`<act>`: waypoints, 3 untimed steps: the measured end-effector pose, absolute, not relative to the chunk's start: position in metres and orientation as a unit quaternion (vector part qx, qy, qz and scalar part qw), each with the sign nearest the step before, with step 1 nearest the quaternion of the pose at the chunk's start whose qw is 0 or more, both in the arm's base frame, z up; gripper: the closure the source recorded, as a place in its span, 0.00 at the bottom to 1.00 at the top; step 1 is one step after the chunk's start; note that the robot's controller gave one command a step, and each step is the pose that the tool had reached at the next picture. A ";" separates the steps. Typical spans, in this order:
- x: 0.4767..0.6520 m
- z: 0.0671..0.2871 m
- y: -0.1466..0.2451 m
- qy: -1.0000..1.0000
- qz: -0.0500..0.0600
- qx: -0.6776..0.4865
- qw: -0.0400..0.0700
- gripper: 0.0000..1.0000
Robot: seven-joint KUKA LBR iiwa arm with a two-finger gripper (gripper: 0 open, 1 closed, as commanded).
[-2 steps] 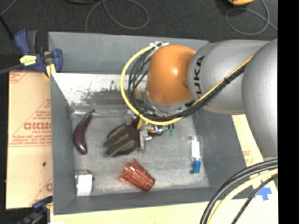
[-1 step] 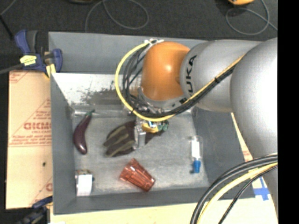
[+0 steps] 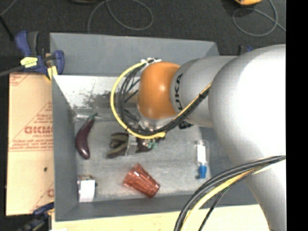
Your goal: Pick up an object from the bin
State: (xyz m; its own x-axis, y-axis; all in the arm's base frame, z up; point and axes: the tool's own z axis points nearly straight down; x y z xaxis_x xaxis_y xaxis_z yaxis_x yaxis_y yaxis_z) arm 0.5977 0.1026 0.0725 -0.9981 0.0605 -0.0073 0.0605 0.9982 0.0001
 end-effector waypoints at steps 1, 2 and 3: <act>0.598 0.072 0.103 1.000 0.000 0.030 0.004 1.00; 0.596 0.180 0.102 1.000 0.000 0.021 0.005 1.00; 0.596 0.180 0.102 1.000 0.000 0.020 0.005 1.00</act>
Offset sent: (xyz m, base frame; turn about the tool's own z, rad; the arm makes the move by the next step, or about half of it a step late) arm -0.0026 0.0012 0.1071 -0.0202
